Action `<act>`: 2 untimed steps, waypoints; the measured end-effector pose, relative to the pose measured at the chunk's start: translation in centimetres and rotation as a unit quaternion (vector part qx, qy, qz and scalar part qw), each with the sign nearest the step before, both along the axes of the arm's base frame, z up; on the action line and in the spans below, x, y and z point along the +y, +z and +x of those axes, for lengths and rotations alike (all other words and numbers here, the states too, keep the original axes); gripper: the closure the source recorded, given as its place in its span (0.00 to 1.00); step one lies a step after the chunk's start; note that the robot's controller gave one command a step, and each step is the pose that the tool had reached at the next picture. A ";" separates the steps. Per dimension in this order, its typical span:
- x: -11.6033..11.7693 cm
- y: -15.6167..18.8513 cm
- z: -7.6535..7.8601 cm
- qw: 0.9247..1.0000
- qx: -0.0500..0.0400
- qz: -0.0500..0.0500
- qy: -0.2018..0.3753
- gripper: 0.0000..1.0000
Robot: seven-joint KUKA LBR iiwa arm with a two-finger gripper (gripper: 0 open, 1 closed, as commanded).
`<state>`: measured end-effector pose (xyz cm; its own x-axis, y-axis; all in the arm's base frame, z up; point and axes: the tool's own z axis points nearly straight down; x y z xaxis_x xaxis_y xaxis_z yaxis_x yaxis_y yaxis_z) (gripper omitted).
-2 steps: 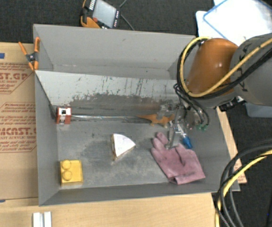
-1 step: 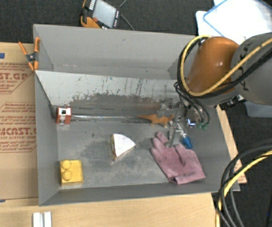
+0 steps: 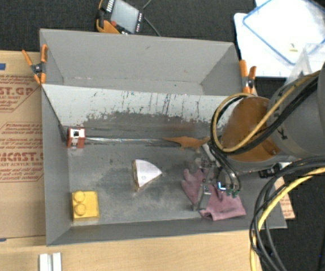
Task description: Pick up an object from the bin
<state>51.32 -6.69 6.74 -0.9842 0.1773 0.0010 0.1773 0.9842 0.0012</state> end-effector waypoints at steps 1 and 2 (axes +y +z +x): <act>-1.3 6.8 -3.3 0.999 -0.007 -0.001 0.040 0.00; -1.9 3.1 -3.3 0.987 0.002 0.000 -0.159 0.00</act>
Offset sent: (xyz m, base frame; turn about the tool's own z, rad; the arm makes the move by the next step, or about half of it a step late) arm -0.0328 -0.0193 0.0329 0.3196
